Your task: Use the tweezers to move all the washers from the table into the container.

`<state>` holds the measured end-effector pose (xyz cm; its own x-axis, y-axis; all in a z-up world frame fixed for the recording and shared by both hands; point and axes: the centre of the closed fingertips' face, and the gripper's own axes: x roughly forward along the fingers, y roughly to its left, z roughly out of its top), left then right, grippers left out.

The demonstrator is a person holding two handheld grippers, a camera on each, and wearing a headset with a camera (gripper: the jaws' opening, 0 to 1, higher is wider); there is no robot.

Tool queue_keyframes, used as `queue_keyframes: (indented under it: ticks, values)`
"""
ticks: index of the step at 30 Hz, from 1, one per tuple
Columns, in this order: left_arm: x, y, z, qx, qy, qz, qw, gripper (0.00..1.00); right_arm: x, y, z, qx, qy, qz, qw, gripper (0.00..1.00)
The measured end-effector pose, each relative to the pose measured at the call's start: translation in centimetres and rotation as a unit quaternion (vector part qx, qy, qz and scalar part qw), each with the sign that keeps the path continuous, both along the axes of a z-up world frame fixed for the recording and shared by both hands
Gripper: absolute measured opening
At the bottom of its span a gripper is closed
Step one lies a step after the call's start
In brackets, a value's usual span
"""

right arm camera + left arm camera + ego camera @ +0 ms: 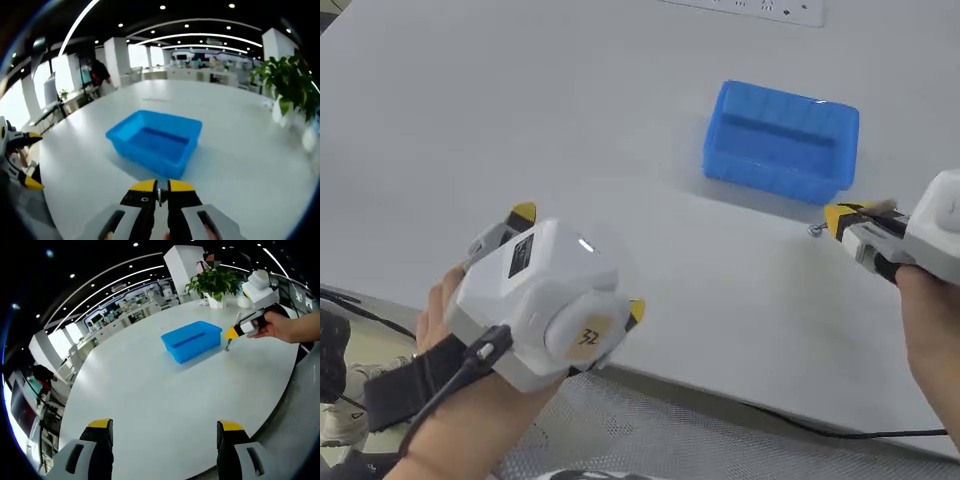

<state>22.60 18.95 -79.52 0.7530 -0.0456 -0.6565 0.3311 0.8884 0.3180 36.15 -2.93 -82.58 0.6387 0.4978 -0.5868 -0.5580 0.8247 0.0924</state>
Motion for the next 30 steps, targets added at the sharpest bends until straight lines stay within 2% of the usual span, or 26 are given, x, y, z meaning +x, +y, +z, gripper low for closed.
queue_keyframes:
  ticks: [9, 10, 15, 18, 23, 29, 30]
  values:
    - [-0.1, 0.1, -0.1, 0.001, 0.001, 0.000, 1.0000, 0.87, -0.1, -0.1, 0.2, -0.002, 0.010, 0.001, 0.9999, 0.02]
    - [-0.1, 0.1, -0.1, 0.002, 0.003, 0.001, 1.0000, 0.87, -0.4, -0.2, 0.2, -0.004, 0.019, 0.001, 0.9998, 0.02]
    - [-0.1, 0.1, -0.3, 0.005, 0.006, -0.001, 1.0000, 0.87, -1.4, -0.7, 1.3, -0.010, 0.025, 0.012, 0.9996, 0.02]
    - [-0.2, 0.1, -0.3, 0.005, 0.007, -0.002, 1.0000, 0.87, -2.1, -1.3, 1.6, -0.030, 0.034, 0.022, 0.9987, 0.02]
    - [-0.2, 0.1, -0.3, 0.006, 0.008, -0.004, 0.9999, 0.87, -2.9, -1.8, 0.9, -0.045, 0.065, 0.035, 0.9962, 0.02]
    - [-0.1, 0.1, -0.4, 0.006, 0.009, -0.003, 0.9999, 0.87, -3.4, -1.6, -0.2, -0.066, 0.084, 0.039, 0.9935, 0.02]
    - [-0.1, 0.1, -0.4, 0.006, 0.009, -0.003, 0.9999, 0.87, -3.4, -1.6, 0.0, -0.061, 0.082, 0.038, 0.9941, 0.02]
